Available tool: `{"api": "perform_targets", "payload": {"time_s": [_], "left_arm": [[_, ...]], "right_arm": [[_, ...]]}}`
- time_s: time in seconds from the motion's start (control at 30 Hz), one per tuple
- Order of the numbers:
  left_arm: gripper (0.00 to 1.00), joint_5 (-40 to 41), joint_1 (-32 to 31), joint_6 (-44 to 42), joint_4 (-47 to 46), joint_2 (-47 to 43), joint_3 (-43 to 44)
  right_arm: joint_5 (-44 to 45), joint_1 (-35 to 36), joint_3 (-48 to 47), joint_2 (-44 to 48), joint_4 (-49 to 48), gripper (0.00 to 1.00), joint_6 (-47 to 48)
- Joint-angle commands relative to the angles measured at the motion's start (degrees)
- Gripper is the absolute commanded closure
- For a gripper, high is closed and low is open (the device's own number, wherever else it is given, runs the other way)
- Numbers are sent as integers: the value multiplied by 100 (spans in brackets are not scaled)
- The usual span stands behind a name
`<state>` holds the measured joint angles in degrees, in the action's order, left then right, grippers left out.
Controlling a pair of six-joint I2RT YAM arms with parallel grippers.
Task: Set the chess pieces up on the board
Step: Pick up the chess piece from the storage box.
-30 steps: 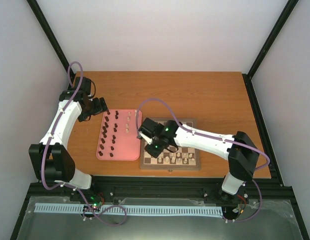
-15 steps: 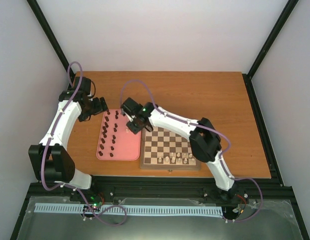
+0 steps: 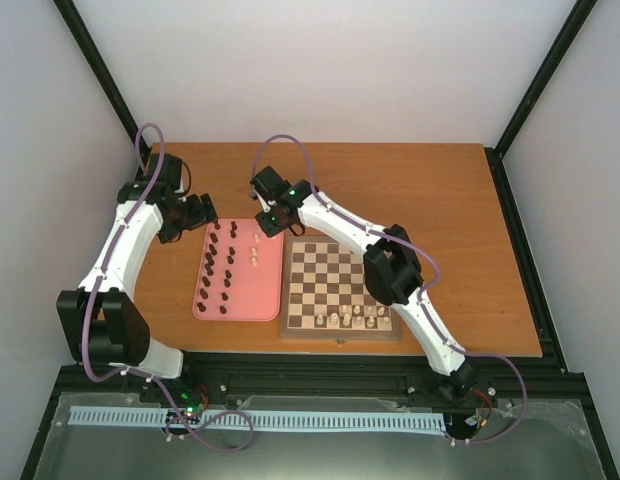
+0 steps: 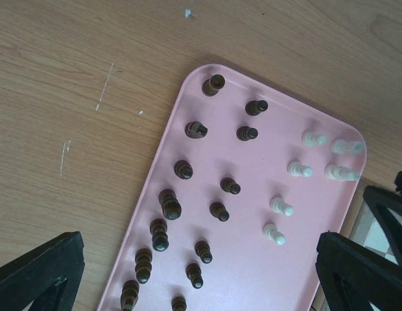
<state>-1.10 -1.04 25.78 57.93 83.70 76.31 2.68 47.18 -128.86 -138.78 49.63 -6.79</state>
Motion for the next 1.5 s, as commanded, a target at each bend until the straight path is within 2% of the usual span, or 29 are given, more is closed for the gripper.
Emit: {"api": "perform_targets", "payload": {"time_s": [0.0, 0.57, 0.93, 1.07, 1.47], "left_arm": [[0, -152, -19, -25, -127, 29, -1], [0, -188, -19, -3, -119, 94, 55], [0, -164, -17, -12, -132, 228, 83], [0, -155, -16, -12, -132, 255, 90], [0, -171, -14, -12, -132, 271, 87]], "right_arm": [[-326, 55, -60, -91, 87, 68, -191], [16, 55, -420, -624, 126, 62, -287], [34, -22, -609, -820, 108, 63, -238], [-45, -50, -740, -896, 141, 67, -219], [-183, -60, -746, -900, 230, 87, -193]]}}
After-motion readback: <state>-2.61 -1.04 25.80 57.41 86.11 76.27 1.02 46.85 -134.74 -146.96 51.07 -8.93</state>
